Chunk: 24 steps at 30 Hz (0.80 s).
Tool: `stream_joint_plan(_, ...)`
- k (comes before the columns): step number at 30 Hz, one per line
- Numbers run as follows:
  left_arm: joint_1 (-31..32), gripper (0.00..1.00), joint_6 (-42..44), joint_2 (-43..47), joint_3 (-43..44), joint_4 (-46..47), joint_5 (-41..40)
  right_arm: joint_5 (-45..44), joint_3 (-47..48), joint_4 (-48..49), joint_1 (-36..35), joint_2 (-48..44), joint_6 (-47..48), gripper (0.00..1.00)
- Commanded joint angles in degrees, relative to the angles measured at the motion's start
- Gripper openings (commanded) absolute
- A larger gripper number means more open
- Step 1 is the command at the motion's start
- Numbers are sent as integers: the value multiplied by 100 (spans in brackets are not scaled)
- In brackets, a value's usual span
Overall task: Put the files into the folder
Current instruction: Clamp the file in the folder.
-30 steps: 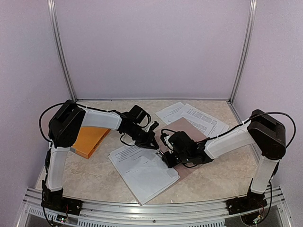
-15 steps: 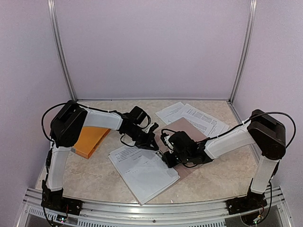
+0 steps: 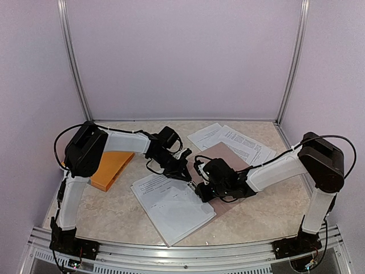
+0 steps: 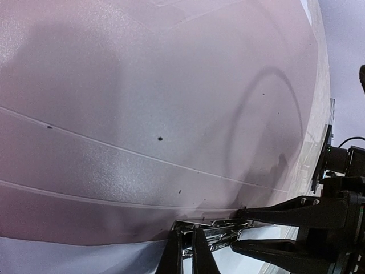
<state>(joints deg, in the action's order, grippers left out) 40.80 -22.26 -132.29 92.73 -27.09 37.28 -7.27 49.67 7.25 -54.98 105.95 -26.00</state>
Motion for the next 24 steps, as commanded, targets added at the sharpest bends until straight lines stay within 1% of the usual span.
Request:
stream_joint_plan(1, 385, 0, 225, -1017, -338, -1423, -822, 44, -352, -1141, 195, 831, 152, 16)
stream_joint_plan(11, 368, 0, 161, -1049, -4, -1356, -717, 130, -405, -1074, 190, 777, 278, 13)
stream_joint_plan(19, 319, 0, 91, -998, 53, -1237, -563, 176, -413, -1042, 181, 783, 334, 12)
stream_joint_plan(24, 315, 0, 78, -886, -66, -1175, -527, 190, -423, -1024, 179, 799, 332, 12)
